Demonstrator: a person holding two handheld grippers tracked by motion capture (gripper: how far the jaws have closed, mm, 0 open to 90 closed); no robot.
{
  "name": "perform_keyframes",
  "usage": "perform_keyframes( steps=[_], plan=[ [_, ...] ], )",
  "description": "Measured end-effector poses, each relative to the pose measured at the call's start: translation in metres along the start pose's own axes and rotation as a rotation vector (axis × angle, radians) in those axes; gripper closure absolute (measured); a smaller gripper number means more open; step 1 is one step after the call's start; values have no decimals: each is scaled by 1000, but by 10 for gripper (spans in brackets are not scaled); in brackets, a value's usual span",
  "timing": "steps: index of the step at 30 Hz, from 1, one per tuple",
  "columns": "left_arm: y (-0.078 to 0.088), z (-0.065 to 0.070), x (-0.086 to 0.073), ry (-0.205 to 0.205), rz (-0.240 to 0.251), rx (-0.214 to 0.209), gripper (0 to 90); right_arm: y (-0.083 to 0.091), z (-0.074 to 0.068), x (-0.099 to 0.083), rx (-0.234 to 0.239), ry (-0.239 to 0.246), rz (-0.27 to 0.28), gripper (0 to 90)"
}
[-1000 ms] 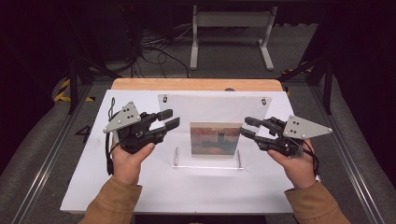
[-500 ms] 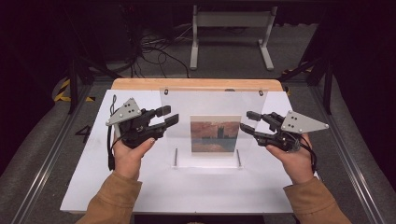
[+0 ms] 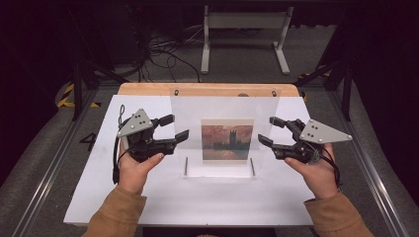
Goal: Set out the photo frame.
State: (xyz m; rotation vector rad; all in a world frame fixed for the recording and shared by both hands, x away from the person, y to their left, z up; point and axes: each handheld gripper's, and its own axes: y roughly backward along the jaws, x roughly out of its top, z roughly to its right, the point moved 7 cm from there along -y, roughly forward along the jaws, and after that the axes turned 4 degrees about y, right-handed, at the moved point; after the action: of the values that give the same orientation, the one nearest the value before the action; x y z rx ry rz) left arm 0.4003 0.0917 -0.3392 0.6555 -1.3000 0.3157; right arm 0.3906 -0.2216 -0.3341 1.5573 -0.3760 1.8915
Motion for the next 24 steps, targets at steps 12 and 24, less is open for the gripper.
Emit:
perform_keyframes(
  steps=[12,24],
  plan=[
    [32,7,-25,-50,-65,45,141,29,-1,-2,-5,-64,-52,311],
    [54,-13,-64,5,-91,84,67,46,-1,-22,-42,-117,-124,147]
  ],
)
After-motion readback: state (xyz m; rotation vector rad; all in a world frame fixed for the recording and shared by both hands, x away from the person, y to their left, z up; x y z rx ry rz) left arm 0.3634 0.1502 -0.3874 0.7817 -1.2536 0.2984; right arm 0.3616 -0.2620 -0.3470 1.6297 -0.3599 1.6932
